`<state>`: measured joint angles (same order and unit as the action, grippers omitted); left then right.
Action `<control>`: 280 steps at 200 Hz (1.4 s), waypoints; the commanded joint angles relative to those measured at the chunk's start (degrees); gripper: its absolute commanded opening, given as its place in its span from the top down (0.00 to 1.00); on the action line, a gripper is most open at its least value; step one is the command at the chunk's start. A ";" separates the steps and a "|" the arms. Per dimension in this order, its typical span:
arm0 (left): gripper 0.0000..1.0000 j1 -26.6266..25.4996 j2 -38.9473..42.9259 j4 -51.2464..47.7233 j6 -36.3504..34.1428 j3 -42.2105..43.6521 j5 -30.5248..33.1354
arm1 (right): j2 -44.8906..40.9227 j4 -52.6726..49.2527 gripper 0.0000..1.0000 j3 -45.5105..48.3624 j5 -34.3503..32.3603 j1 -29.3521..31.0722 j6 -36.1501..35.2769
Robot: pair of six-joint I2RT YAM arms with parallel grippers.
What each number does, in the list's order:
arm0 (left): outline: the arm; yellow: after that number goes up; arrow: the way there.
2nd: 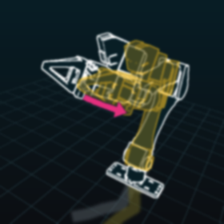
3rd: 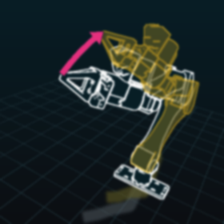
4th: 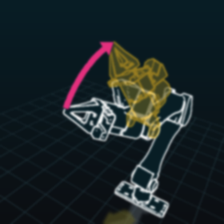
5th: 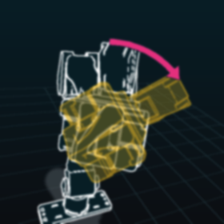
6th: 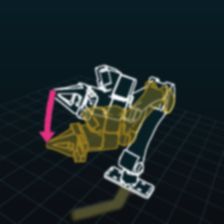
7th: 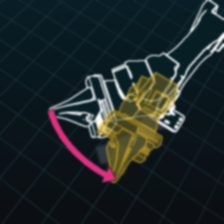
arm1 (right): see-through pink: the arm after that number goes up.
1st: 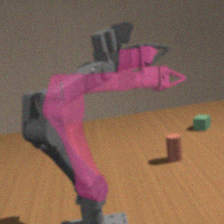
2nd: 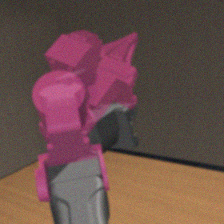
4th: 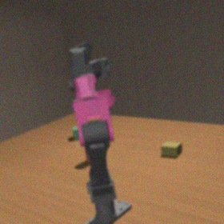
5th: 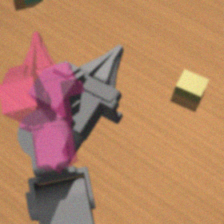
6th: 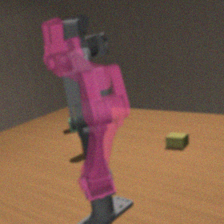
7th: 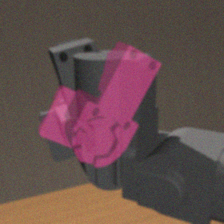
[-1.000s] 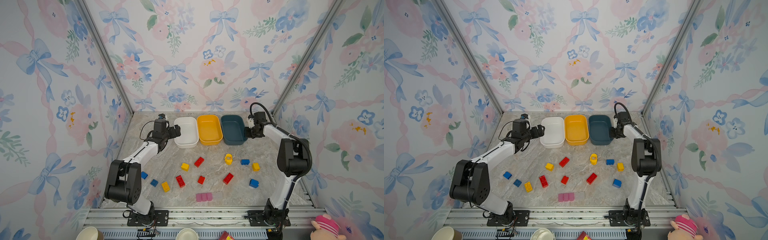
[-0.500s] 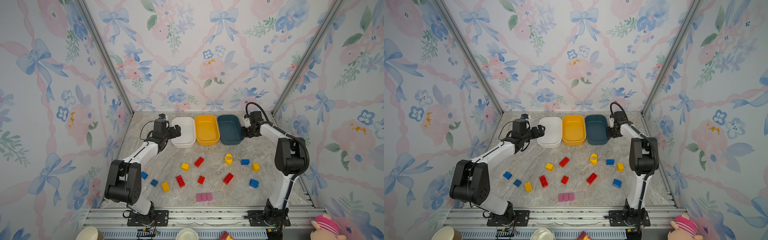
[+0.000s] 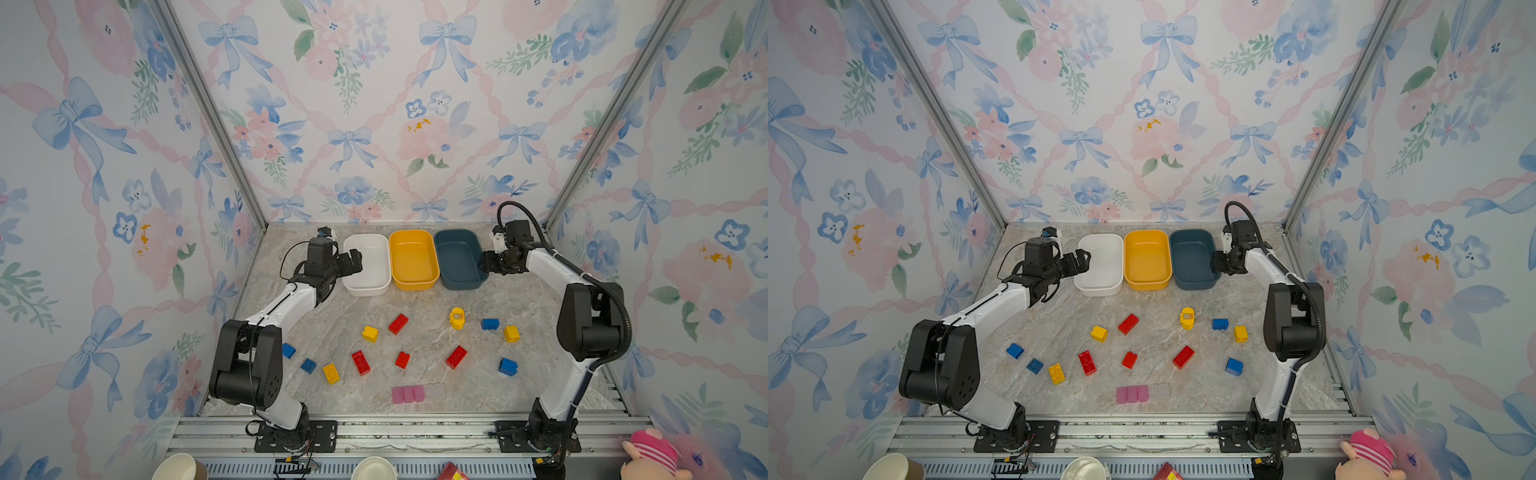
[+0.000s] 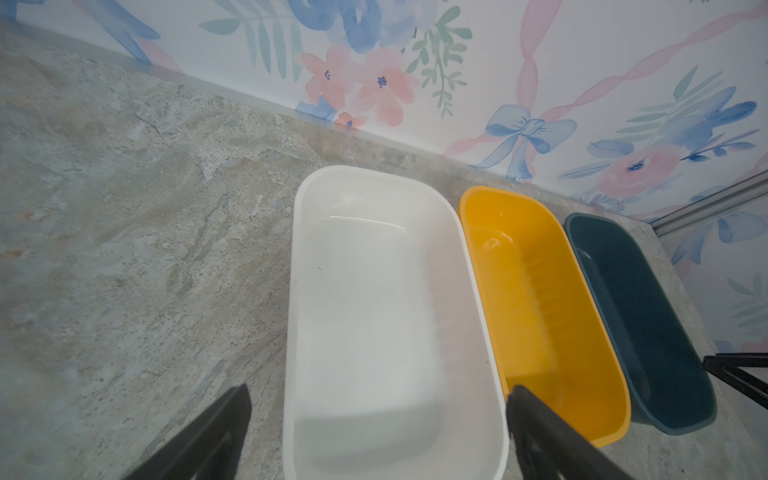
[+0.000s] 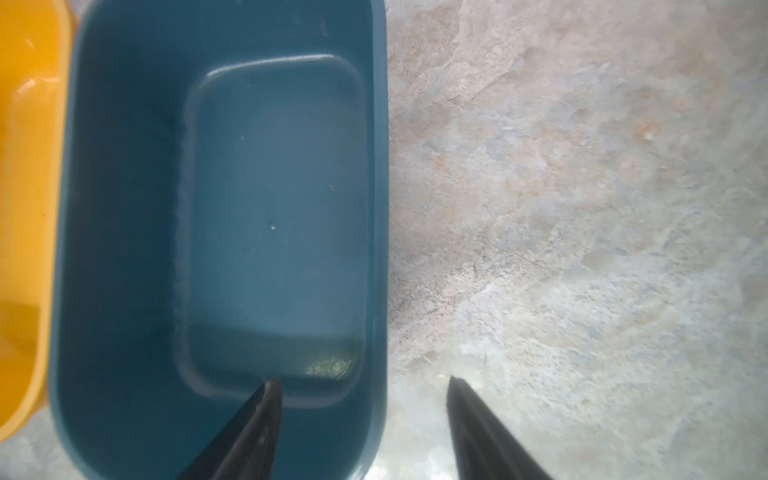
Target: Sort the legos into containers by color
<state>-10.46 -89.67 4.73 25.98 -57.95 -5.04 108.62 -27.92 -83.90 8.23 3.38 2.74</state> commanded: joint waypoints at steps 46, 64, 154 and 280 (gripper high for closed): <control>0.02 0.41 5.16 1.73 0.07 3.75 -0.94 | -14.30 -4.41 0.19 11.98 -0.47 2.04 6.55; 0.02 0.43 6.19 1.77 0.20 4.92 -1.27 | -18.11 -4.75 0.17 16.13 -1.14 4.11 8.28; 0.02 0.32 12.46 3.79 3.06 12.42 -3.22 | -22.74 -3.07 0.10 25.63 -5.92 17.71 15.40; 0.02 0.26 14.99 5.20 4.37 16.43 -4.02 | -12.38 -0.03 0.11 24.63 -8.39 23.54 17.03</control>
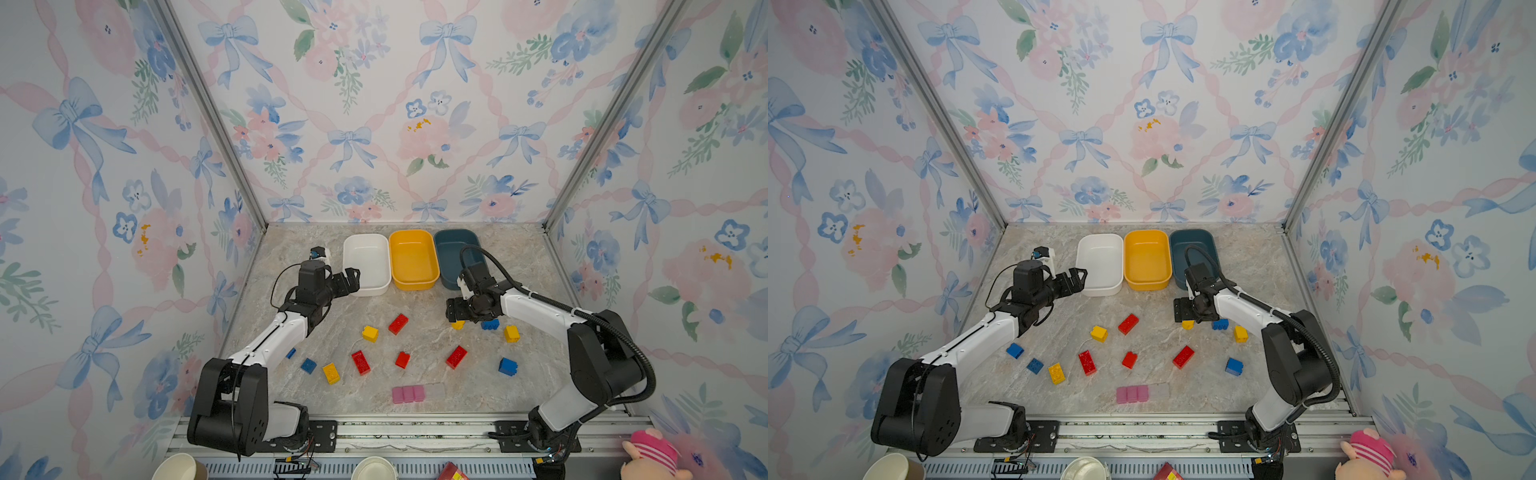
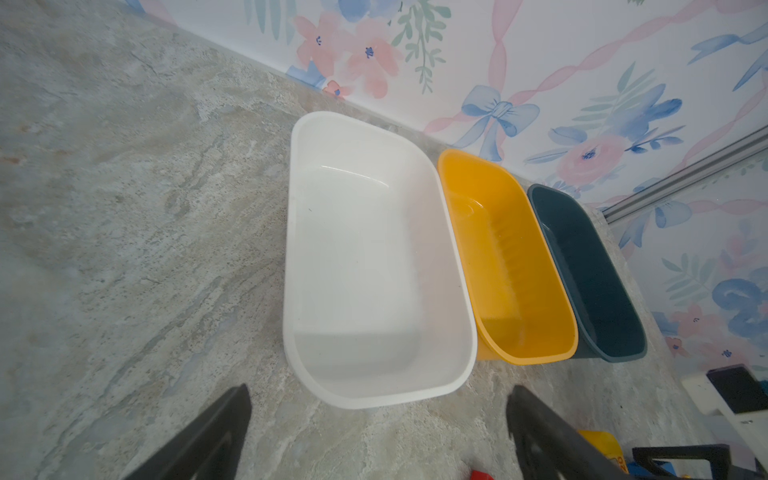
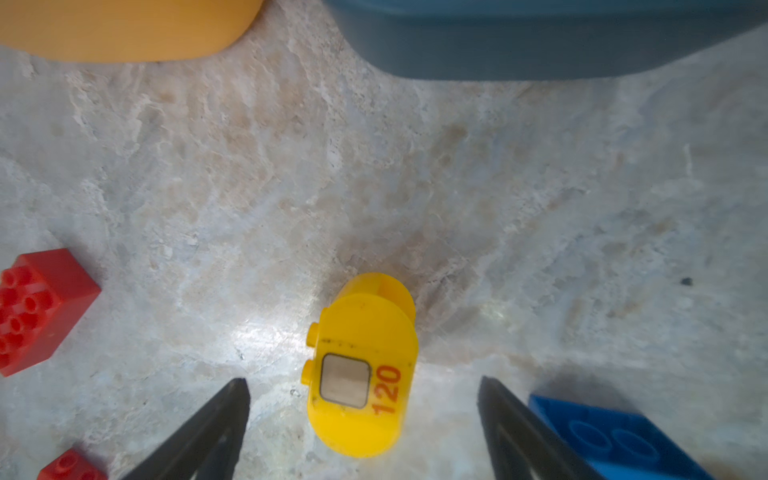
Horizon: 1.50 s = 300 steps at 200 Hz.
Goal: Sort the legos into containers by color
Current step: 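Lower the right gripper onto the yellow '120' lego piece and grasp it, then carry the yellow piece over the yellow tub and open the right gripper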
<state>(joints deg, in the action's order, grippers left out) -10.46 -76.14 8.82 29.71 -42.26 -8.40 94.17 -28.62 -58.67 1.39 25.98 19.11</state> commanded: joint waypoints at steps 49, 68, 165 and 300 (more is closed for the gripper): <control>0.02 0.26 1.09 1.55 0.91 1.21 -0.92 | 4.77 0.74 0.16 -1.52 -3.06 1.53 0.83; 0.02 0.26 1.12 1.85 1.07 1.39 -0.93 | 5.36 0.96 0.19 -1.77 -3.88 1.89 0.95; 0.02 0.25 0.44 2.08 1.37 1.35 -1.28 | 7.69 1.55 0.29 -2.89 -4.72 2.41 1.19; 0.02 0.18 0.27 2.42 1.50 1.30 -1.82 | 6.01 -0.64 0.65 -4.63 -4.64 3.44 1.02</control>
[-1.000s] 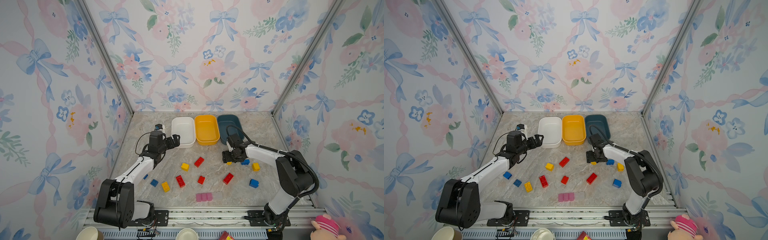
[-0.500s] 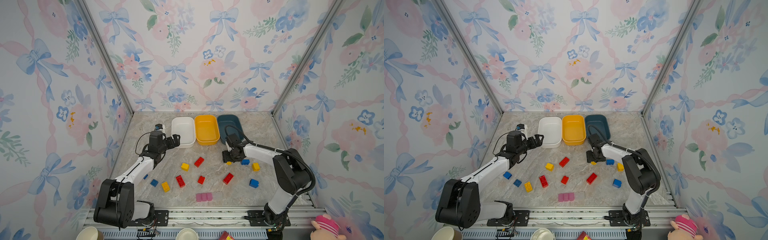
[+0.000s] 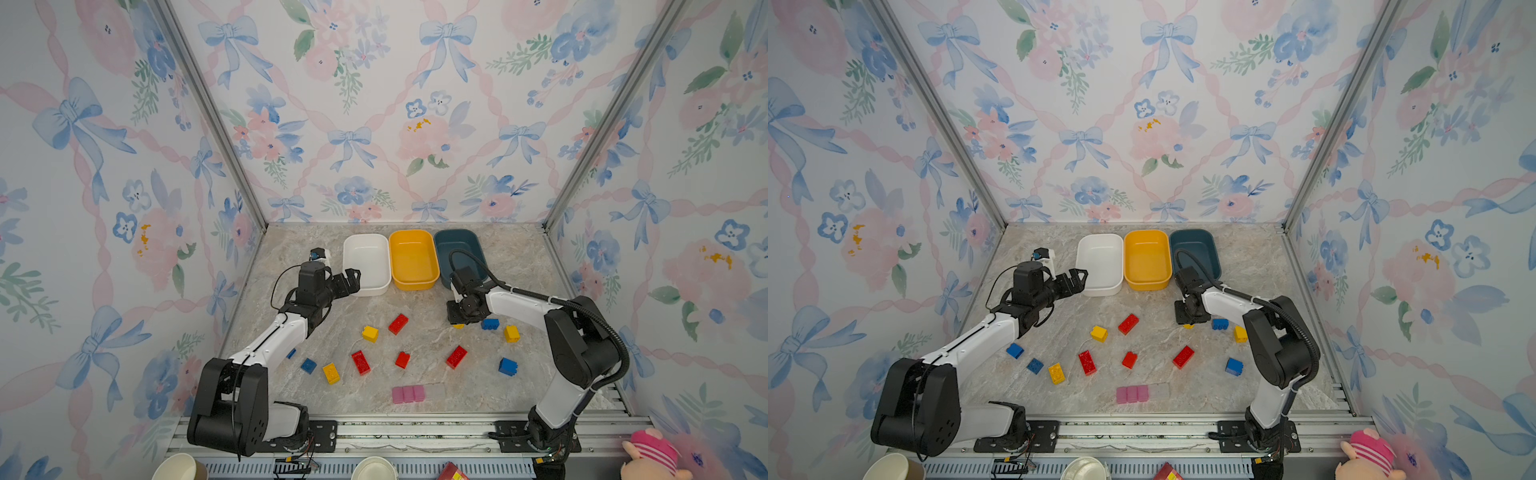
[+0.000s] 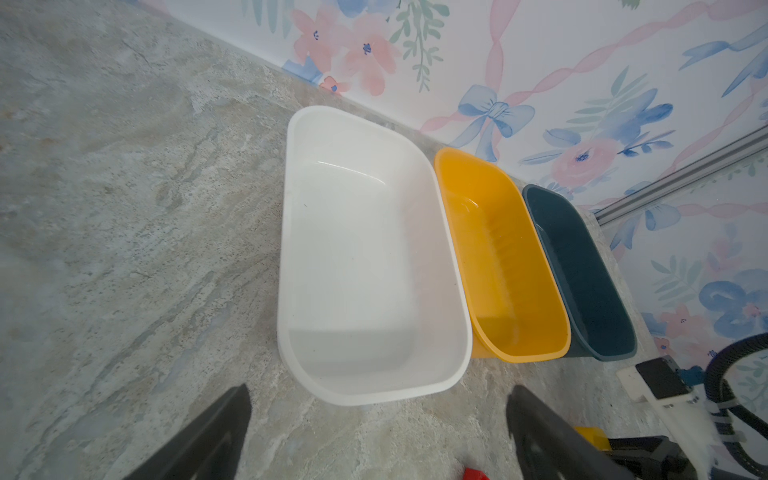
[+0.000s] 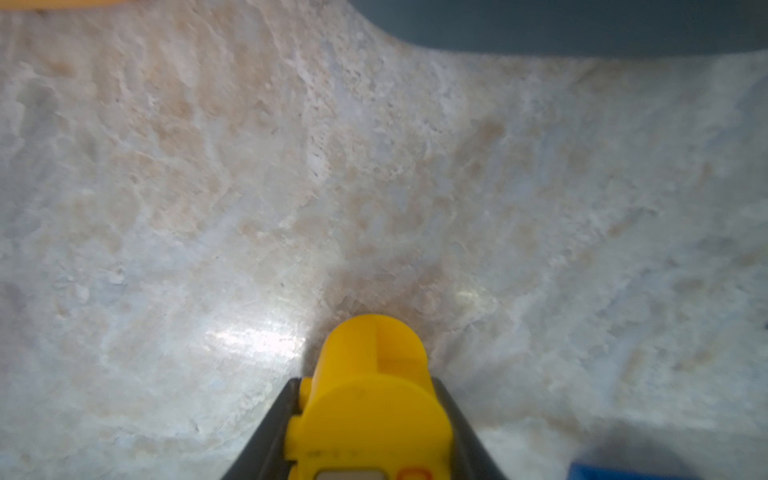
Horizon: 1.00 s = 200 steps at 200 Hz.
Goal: Sort the legos into containers by color
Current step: 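Carry the yellow piece over the yellow tub and open the right gripper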
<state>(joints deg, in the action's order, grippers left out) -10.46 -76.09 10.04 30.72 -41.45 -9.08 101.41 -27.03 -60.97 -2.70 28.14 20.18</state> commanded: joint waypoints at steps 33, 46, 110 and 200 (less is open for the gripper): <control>0.02 0.22 0.58 1.19 0.70 0.75 -1.11 | -3.28 -4.64 0.65 -5.51 -0.55 2.53 -0.63; 0.02 0.09 0.79 1.21 0.66 0.93 -1.12 | -4.05 -5.48 0.65 -6.97 -0.57 3.18 -0.76; 0.02 -0.35 1.30 1.38 1.12 1.46 -1.20 | -1.56 -8.42 0.64 -19.43 -0.59 4.29 -4.45; 0.02 -0.61 2.25 1.48 1.14 1.90 -0.99 | 18.55 -8.85 0.64 -43.78 2.29 1.32 -7.95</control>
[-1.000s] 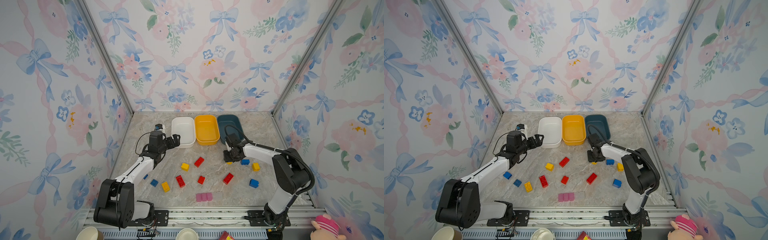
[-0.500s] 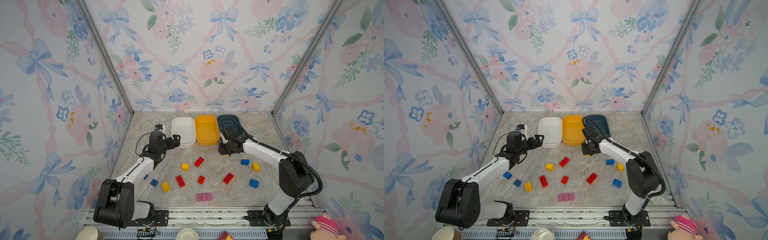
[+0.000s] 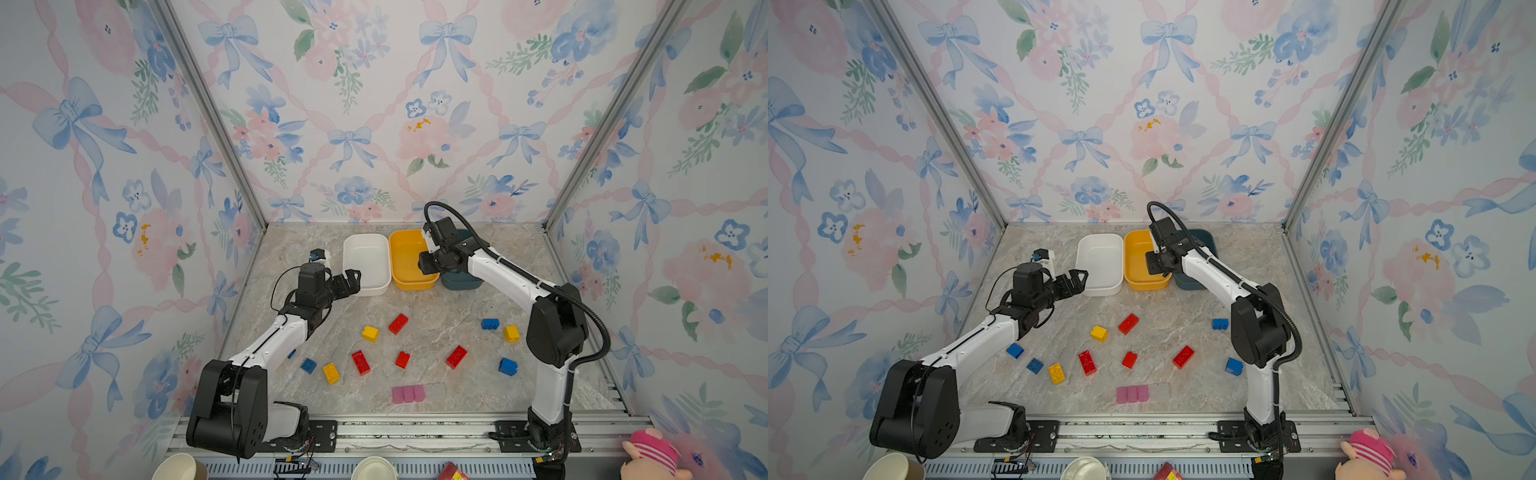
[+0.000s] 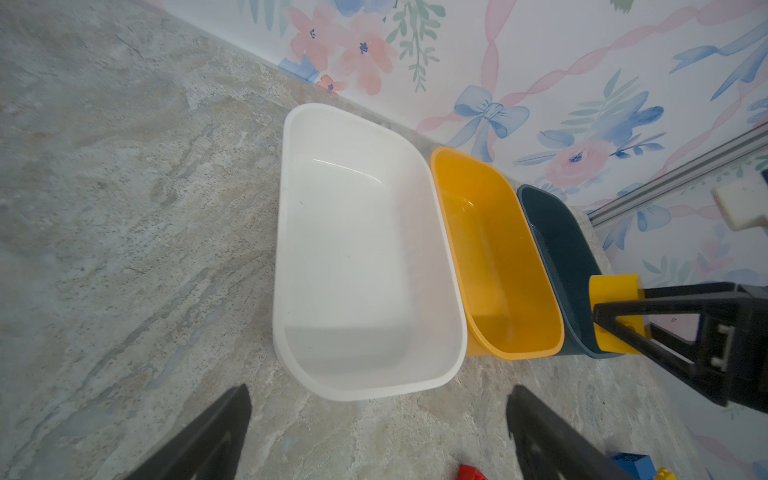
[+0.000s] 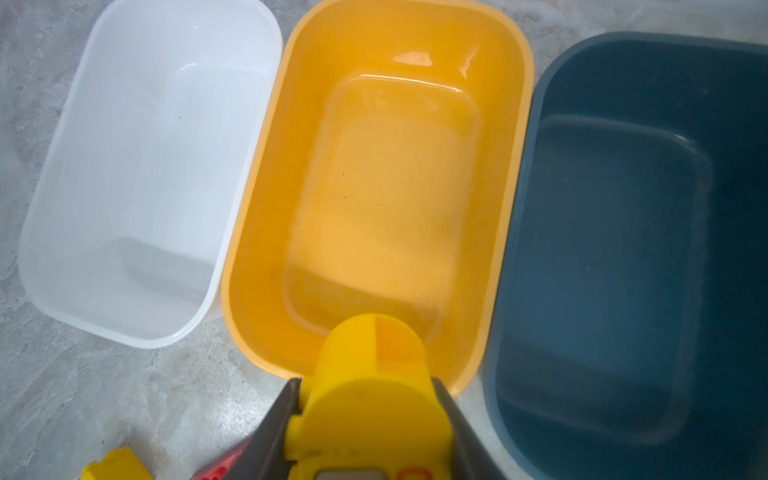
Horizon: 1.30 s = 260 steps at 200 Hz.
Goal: Sort the legos into containers by color
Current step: 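Carry the yellow piece over the yellow tub and open the right gripper, then move the right gripper down to the blue 2x2 brick near the robot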
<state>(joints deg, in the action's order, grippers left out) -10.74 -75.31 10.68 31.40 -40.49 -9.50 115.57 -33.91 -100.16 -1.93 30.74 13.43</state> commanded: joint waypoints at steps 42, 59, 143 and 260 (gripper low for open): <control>0.02 -0.33 1.47 0.89 0.46 0.94 -0.37 | 11.52 -3.39 0.63 -10.89 2.57 -1.83 -1.28; 0.02 -0.41 1.30 0.84 0.44 0.92 -0.30 | 13.43 -4.29 0.63 -12.44 2.65 -1.90 -1.39; 0.02 -0.42 0.24 0.92 1.42 0.85 -0.01 | 14.67 -5.95 0.46 -13.76 2.78 -1.56 -1.58; 0.02 -0.42 0.98 1.78 1.37 0.93 -0.52 | -2.32 -4.68 0.29 0.84 0.99 -1.06 -1.44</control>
<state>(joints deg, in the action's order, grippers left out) -10.85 -74.83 11.14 32.23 -40.34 -9.47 120.90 -38.79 -104.14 0.19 29.45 12.05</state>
